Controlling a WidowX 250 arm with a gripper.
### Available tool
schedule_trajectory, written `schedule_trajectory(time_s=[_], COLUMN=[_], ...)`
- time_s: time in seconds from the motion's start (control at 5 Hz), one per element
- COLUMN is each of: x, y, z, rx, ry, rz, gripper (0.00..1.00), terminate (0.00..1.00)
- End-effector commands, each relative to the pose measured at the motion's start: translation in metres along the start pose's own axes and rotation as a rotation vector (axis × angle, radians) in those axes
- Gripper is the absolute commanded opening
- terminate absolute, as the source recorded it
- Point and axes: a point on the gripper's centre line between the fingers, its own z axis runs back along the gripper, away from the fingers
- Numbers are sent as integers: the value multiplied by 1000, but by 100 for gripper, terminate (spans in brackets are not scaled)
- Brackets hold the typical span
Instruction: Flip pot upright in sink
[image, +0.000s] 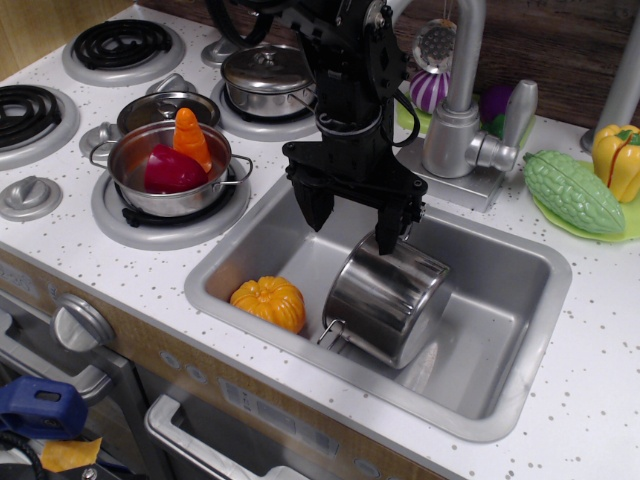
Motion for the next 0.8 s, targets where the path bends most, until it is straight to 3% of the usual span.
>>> schedule_trajectory(time_s=[0.0,0.2,0.4,0.6], x=[0,0,4,7], y=[0,-1,1,5], z=[0,-3,0,-1], rx=[0,-70,-228,-324], ry=[0,-14,-13,-17], rz=[0,10,14,10], gripper=[100,100,100,100], terminate=[0,0,0,0])
